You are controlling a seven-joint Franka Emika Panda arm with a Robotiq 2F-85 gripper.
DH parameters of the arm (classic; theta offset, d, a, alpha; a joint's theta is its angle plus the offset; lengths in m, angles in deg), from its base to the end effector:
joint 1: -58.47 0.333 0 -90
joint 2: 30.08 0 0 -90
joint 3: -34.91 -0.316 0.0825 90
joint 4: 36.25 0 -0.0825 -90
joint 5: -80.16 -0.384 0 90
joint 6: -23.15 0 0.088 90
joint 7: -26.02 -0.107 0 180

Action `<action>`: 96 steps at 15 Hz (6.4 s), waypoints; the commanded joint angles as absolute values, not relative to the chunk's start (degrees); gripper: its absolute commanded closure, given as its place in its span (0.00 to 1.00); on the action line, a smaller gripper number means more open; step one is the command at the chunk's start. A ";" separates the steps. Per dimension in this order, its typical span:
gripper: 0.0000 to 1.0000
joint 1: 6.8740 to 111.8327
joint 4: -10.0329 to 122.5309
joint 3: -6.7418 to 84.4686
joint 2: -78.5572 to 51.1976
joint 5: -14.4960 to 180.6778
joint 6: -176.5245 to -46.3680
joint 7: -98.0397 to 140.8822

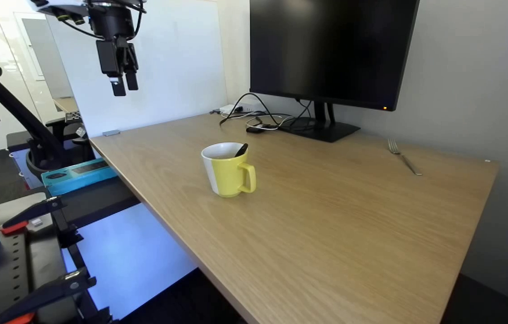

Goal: Remove the marker from the cup and put it on the table

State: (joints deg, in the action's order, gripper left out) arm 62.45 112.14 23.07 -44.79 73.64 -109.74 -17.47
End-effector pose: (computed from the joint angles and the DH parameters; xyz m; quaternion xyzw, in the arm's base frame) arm 0.4050 0.1146 0.3436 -0.9598 0.2803 0.0149 0.0091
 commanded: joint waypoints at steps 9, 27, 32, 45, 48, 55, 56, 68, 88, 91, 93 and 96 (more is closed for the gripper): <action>0.00 58.70 106.96 27.33 -33.53 87.33 -113.66 -35.36; 0.00 58.06 100.26 36.88 -23.63 97.49 -118.44 -41.04; 0.00 58.69 100.16 37.52 -23.31 96.12 -117.84 -39.95; 0.00 58.74 100.11 37.54 -23.31 96.12 -117.86 -40.02; 0.00 58.86 100.41 37.57 -23.27 96.46 -118.58 -39.98; 0.00 58.70 100.92 38.67 -23.06 98.15 -119.06 -41.15; 0.00 58.69 100.99 38.95 -23.00 98.57 -119.07 -41.37; 0.27 58.58 100.78 40.23 -22.35 104.01 -119.31 -43.18; 0.49 59.79 95.26 42.91 -16.67 105.50 -118.72 -43.11; 0.48 59.98 95.26 42.99 -15.79 105.16 -118.96 -42.98; 0.47 60.11 95.36 43.01 -15.20 105.04 -119.14 -42.99; 0.48 60.43 95.44 43.19 -14.27 105.07 -119.45 -43.13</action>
State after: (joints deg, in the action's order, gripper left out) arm 59.67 95.96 42.33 -15.43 105.10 -118.14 -42.50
